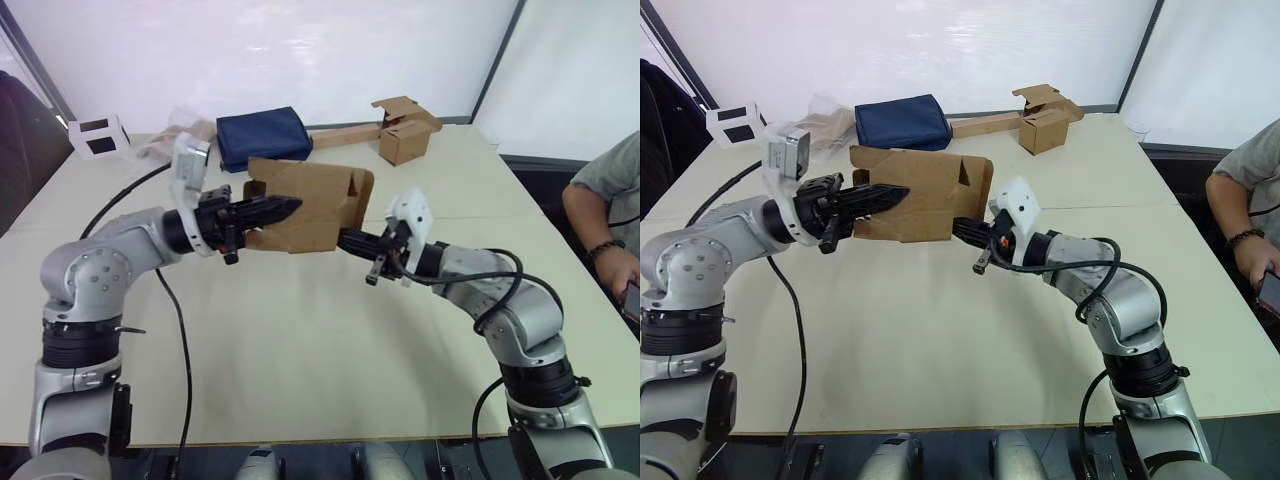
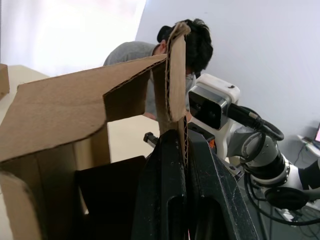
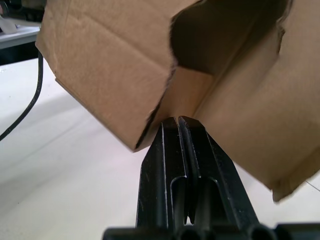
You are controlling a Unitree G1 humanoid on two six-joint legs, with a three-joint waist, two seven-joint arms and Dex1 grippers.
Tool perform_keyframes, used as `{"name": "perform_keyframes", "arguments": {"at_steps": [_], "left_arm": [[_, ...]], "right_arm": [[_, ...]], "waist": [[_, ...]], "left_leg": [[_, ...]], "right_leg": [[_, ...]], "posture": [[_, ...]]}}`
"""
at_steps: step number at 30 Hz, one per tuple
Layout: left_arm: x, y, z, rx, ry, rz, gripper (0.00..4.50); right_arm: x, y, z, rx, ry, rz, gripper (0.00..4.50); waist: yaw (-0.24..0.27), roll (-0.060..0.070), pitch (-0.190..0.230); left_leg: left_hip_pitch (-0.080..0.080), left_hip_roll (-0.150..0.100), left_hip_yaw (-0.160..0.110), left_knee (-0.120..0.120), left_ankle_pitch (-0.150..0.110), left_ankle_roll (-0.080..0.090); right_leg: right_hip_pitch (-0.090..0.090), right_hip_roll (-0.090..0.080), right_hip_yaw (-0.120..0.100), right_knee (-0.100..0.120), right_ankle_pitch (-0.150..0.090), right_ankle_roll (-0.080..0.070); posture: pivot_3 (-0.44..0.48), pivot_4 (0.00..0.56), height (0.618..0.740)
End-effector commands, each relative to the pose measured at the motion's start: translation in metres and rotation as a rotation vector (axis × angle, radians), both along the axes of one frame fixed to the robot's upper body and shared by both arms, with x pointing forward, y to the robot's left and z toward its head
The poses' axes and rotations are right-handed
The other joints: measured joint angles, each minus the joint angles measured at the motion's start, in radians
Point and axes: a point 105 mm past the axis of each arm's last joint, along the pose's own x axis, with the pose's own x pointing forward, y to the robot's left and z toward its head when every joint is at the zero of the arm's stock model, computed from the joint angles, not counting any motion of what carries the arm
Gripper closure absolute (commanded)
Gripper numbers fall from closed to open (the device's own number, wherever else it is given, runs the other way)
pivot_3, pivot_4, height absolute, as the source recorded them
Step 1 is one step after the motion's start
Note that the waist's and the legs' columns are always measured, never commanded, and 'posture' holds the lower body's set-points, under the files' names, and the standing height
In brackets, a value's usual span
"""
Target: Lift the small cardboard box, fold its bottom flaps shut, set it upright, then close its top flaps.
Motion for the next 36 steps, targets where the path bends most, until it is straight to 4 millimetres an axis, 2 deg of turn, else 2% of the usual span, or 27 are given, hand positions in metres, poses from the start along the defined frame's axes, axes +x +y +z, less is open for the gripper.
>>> {"name": "perform_keyframes", "arguments": {"at_steps": [1,7,15,22,26,29,31,36], "left_arm": [[-0.004,0.006,0.012,-0.019,-0.049,0.007,4.43],[-0.001,0.010,0.016,-0.028,-0.054,0.026,4.43],[-0.002,0.010,0.018,-0.033,-0.053,0.027,4.43],[-0.003,0.010,0.021,-0.040,-0.048,0.023,4.43],[-0.004,0.011,0.024,-0.048,-0.044,0.016,4.43],[-0.005,0.010,0.026,-0.056,-0.041,0.009,4.50],[-0.006,0.009,0.028,-0.070,-0.037,0.001,4.50],[-0.009,0.007,0.034,-0.105,-0.020,-0.024,4.50]], "right_arm": [[-0.011,0.005,0.016,0.041,-0.054,0.069,4.50],[-0.020,0.005,0.014,0.070,-0.018,0.125,4.50],[-0.012,-0.009,0.009,0.133,0.039,0.071,4.50],[0.001,-0.042,0.003,0.346,0.177,-0.022,4.50],[0.016,-0.067,0.006,0.556,0.244,-0.092,4.50],[0.023,-0.077,0.004,0.657,0.287,-0.112,3.79],[0.025,-0.079,0.002,0.699,0.311,-0.101,2.98],[0.037,-0.088,0.008,0.976,0.388,-0.027,0.99]], "waist": [[0.000,0.000,0.000],[0.000,0.000,0.000],[0.000,0.000,0.000],[0.001,0.000,0.000],[0.000,0.000,0.000],[0.000,0.000,0.000],[-0.001,0.000,0.000],[-0.008,0.000,0.000]], "left_leg": [[0.000,0.000,0.000,0.000,0.000,0.000],[0.000,0.000,0.000,0.000,0.000,0.000],[0.000,0.000,0.000,0.000,0.000,0.000],[0.000,0.000,0.000,0.000,0.000,0.000],[0.000,0.000,0.000,0.000,0.000,0.000],[0.000,0.000,0.000,0.000,0.000,0.000],[0.000,0.000,0.000,0.000,0.000,0.000],[0.000,0.000,0.000,0.000,0.000,0.000]], "right_leg": [[0.000,0.000,0.000,0.000,0.000,0.000],[0.000,0.000,0.000,0.000,0.000,0.000],[0.000,0.000,0.000,0.000,0.000,0.000],[0.000,0.000,0.000,0.000,0.000,0.000],[0.000,0.000,0.000,0.000,0.000,0.000],[0.000,0.000,0.000,0.000,0.000,0.000],[0.000,0.000,0.000,0.000,0.000,0.000],[0.000,0.000,0.000,0.001,0.000,0.000]], "posture": [[0.000,0.150,0.740],[0.000,0.150,0.740],[0.000,0.150,0.740],[0.000,0.150,0.740],[0.000,0.150,0.740],[0.000,0.150,0.740],[0.000,0.150,0.740],[0.000,0.150,0.740]]}}
